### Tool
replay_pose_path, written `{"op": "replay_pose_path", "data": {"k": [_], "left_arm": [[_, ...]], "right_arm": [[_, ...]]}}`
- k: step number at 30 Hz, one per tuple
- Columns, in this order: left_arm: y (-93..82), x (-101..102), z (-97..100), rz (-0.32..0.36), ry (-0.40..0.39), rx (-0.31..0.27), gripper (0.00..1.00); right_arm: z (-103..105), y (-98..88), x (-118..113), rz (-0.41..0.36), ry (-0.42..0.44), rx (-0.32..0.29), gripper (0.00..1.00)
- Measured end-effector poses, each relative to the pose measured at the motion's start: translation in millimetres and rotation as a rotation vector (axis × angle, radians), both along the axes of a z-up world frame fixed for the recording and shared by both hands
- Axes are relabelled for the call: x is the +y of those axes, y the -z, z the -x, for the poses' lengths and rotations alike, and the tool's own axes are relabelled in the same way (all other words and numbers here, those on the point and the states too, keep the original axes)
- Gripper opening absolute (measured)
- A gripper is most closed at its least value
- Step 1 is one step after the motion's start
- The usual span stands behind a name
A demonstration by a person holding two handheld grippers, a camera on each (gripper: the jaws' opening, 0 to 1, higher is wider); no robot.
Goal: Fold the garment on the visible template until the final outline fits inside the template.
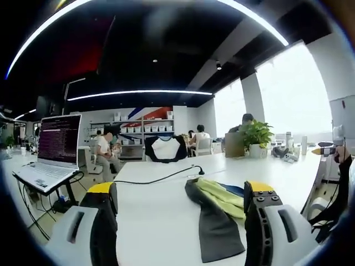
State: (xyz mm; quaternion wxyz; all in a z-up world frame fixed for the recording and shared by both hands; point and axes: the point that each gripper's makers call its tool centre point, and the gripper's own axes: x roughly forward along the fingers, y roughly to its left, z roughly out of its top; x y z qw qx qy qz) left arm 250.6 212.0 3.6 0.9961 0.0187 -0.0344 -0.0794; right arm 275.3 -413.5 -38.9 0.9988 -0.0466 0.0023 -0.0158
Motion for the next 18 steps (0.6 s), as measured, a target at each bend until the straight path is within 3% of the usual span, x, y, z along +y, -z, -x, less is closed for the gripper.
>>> {"op": "replay_pose_path", "data": {"k": [8,15,18], "left_arm": [[-2.3,-1.9,1.1,0.003,0.006,-0.006,1.0],[-7.5,-5.8,-0.1,0.048,0.037,-0.038,1.0],[3.5,-8.6,-4.5,-0.006,0.048,0.011,1.0]], "right_arm": [[0.4,-3.1,3.2,0.004,-0.009,-0.007,0.99],[-2.9,-0.6,11.8,0.001,-0.034,0.0,0.99],[-3.4,-0.9,13.4,0.004,-0.031,-0.003,0.99]]}}
